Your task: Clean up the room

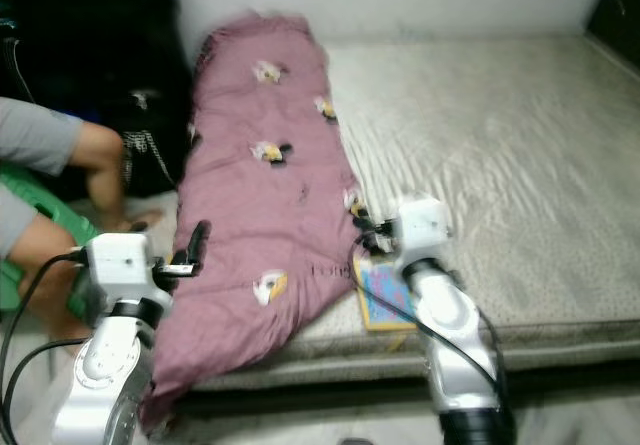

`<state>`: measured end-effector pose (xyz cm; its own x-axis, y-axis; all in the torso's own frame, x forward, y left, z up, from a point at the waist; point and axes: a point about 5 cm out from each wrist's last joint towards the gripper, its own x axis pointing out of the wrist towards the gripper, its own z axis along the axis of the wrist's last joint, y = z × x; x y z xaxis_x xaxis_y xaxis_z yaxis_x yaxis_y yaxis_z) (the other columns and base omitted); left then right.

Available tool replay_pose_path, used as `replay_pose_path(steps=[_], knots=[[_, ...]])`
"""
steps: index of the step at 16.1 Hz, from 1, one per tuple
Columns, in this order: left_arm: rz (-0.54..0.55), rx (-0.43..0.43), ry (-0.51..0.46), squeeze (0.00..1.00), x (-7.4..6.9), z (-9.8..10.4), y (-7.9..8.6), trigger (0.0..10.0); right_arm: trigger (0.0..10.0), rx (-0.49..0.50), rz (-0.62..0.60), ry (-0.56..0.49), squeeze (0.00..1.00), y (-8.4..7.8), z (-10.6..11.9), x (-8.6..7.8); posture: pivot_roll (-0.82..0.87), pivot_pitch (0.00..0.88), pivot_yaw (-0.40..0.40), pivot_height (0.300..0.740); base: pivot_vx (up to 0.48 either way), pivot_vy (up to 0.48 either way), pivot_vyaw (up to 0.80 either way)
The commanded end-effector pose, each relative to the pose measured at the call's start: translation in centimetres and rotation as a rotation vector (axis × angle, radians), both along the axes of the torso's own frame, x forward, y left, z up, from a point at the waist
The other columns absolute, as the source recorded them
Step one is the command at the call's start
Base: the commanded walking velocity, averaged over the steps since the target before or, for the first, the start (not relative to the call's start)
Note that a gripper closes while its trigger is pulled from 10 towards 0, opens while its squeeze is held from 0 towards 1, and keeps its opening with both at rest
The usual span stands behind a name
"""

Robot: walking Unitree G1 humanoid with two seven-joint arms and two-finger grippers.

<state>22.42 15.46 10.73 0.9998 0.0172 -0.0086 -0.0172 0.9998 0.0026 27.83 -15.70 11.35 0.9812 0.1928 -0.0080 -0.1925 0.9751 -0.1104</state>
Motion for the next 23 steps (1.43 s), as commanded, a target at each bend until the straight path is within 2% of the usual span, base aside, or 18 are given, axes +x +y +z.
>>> replay_pose_path(steps=[1,3,6,8,11,13,14,16,18,20,21,23], knots=[[0.085,0.032,0.058,0.0,-0.6,-1.0,1.9,10.0,10.0,0.011,0.036,-0.036,0.0,1.4,0.8,0.3,-0.05,0.0,0.007,0.74,0.0,0.0,0.0],[0.081,0.062,0.072,0.0,-0.9,-1.1,2.0,10.0,10.0,0.013,0.006,-0.016,0.0,1.0,0.6,0.5,-0.05,0.0,0.009,0.74,0.0,0.0,-0.4],[0.073,0.059,0.08,0.0,-1.0,-1.2,2.0,10.0,10.0,-0.002,0.008,-0.023,0.0,0.9,0.6,0.4,-0.06,0.0,0.011,0.74,0.0,0.0,-0.8],[0.074,0.044,0.092,0.0,-1.1,-1.4,2.1,10.0,10.0,-0.003,0.011,-0.022,0.0,1.0,0.5,0.4,-0.05,0.0,0.015,0.74,0.0,0.0,0.0],[0.04,0.072,0.077,0.0,-0.5,-1.1,2.2,10.0,10.0,-0.052,-0.08,-0.001,0.0,0.3,0.3,1.3,-0.06,0.0,0.062,0.74,0.0,0.0,0.0],[0.02,0.099,0.065,0.0,0.0,-1.0,2.4,10.0,10.0,-0.053,-0.096,0.017,0.0,-0.1,0.4,2.0,-0.08,0.0,0.087,0.74,0.0,0.0,0.0],[-0.001,0.13,0.041,0.0,0.6,-0.8,2.6,10.0,10.0,-0.019,-0.1,0.075,0.0,-0.2,-0.1,2.2,-0.08,0.0,0.092,0.74,0.0,0.0,0.0],[-0.006,0.123,0.018,0.0,1.0,-0.6,2.6,10.0,10.0,-0.036,-0.06,0.102,0.0,0.3,-0.3,1.9,-0.09,0.0,0.096,0.74,0.0,0.0,0.0],[0.027,0.103,0.016,0.0,0.7,-0.8,2.7,10.0,10.0,-0.011,-0.047,0.11,0.0,0.7,-0.7,1.4,-0.08,0.0,0.091,0.74,0.0,0.0,0.0],[0.035,0.094,0.01,0.0,0.1,-0.8,2.4,10.0,10.0,0.099,-0.035,0.069,0.0,1.8,-0.6,1.2,-0.06,0.0,0.051,0.74,0.0,0.0,0.0],[0.064,0.077,-0.008,0.0,0.2,-0.5,2.6,10.0,10.0,0.248,-0.078,0.085,0.0,2.5,-0.7,1.1,-0.05,0.0,0.028,0.74,0.0,0.0,0.0],[0.1,0.062,-0.007,0.0,0.7,-0.5,3.2,10.0,10.0,0.458,-0.182,0.121,0.0,3.0,-1.4,1.1,-0.04,0.0,0.033,0.74,0.0,0.0,0.0]])
